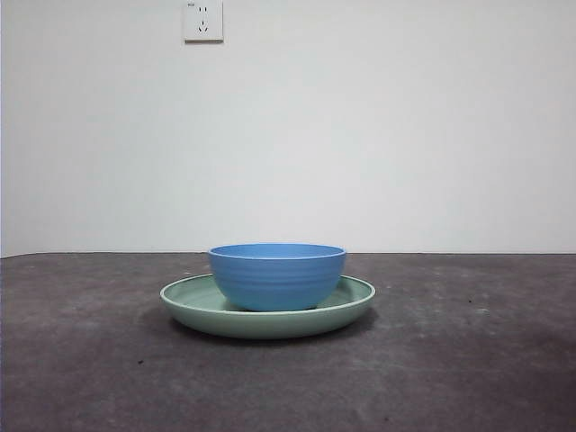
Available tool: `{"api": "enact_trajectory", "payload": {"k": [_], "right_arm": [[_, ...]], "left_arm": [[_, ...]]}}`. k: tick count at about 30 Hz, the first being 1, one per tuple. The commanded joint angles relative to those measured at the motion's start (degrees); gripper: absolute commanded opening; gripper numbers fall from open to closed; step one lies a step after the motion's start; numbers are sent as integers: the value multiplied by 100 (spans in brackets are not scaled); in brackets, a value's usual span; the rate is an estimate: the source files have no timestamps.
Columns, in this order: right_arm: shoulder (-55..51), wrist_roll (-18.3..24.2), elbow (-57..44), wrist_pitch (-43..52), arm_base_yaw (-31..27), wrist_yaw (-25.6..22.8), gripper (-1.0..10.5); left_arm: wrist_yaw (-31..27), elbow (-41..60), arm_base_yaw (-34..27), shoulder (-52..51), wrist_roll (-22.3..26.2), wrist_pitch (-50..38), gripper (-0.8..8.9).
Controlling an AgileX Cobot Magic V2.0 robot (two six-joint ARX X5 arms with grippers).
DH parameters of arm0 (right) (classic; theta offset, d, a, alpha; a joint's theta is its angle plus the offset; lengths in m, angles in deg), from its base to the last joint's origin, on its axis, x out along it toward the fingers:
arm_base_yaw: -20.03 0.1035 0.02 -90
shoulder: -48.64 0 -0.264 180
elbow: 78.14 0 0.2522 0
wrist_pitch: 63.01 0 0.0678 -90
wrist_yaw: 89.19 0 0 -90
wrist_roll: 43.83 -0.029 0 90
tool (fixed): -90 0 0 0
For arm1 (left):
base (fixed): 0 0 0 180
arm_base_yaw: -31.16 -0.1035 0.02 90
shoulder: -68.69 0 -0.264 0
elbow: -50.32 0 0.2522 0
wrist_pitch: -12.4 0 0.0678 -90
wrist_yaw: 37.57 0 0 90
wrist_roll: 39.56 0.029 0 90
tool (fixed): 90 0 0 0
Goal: Pick up the blue bowl, put it on the green plate, put it on desk
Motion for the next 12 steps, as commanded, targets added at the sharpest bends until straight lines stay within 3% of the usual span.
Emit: {"api": "enact_trajectory", "payload": {"k": [1, 12], "right_arm": [[-20, -245, -50, -26, 2, -2, 8], [-20, -323, -44, 103, 2, 20, 8]], "left_arm": [[-13, 116, -11, -9, -28, 39, 16], [-13, 116, -11, -7, -28, 44, 16]]}}
